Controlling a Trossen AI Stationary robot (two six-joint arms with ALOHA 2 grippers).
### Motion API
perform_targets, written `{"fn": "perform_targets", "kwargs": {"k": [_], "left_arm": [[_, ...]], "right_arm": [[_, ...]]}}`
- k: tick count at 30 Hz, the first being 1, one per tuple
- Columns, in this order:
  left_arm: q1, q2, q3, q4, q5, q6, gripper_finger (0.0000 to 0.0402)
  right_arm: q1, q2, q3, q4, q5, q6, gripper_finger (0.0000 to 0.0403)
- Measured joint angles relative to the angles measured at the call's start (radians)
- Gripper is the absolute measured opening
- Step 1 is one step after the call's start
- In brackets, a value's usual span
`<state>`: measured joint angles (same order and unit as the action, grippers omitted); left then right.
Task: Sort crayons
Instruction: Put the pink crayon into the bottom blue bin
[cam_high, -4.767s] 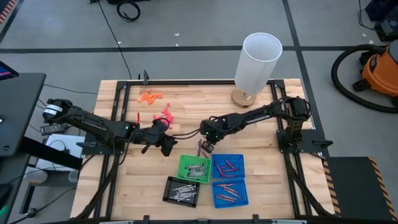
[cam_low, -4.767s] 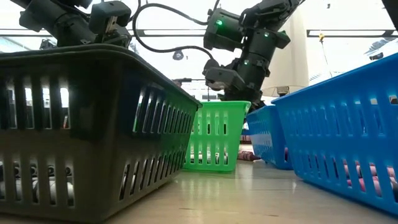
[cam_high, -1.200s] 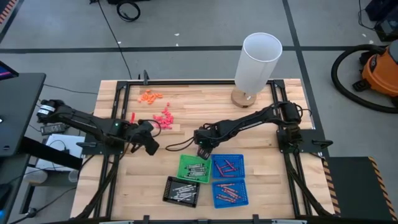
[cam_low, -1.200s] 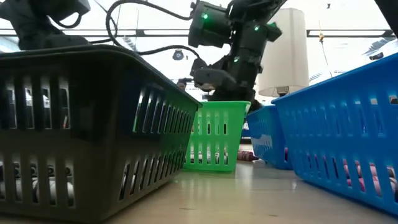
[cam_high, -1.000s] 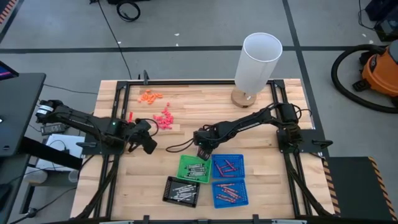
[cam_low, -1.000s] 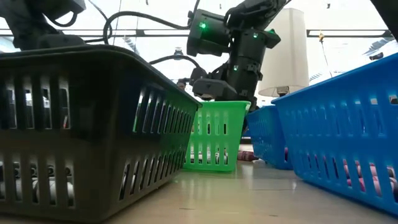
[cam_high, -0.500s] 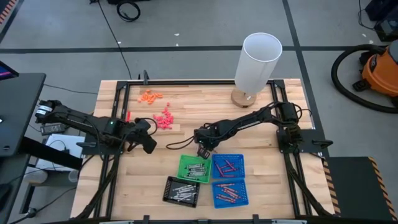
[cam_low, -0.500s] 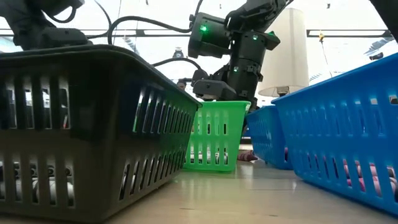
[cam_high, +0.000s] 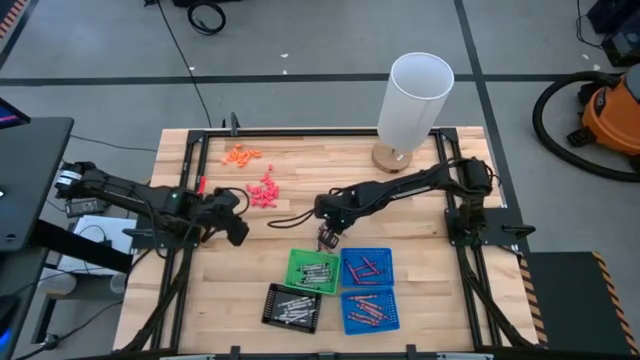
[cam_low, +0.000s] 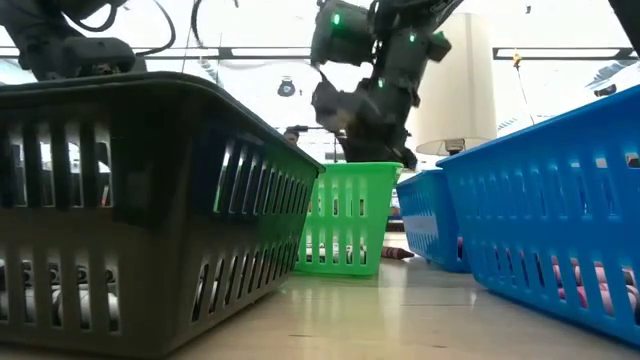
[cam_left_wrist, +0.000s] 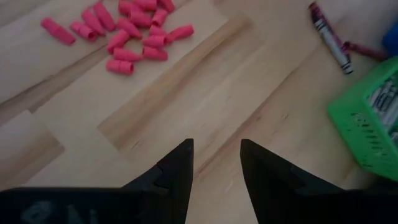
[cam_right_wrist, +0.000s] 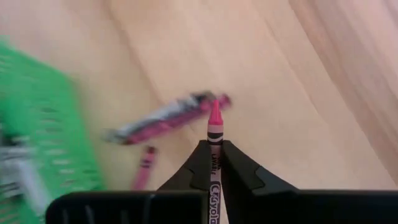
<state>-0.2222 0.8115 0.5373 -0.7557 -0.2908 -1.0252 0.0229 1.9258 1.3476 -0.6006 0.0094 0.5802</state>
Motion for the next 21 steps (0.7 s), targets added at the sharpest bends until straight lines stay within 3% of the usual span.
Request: {"fn": "perform_targets", "kwargs": {"k": [5,11,21], "left_arm": [[0.0,-0.001,0.0,0.006,-0.035,0.0,0.0142],[0.0,-0.001,0.0,0.007,-0.038,0.0,0.0142],[0.0,-0.001,0.0,0.008,-0.038,0.0,0.0142]], "right_arm": [[0.015,-0.073,0.0,0.133,-0.044,-0.059,0.0028],[0.077,-0.128,0.001,0.269,-0.297,-0.144,0.0029],[0.259,-0.14,-0.011,0.088,-0.483,-0.109,0.003]]}}
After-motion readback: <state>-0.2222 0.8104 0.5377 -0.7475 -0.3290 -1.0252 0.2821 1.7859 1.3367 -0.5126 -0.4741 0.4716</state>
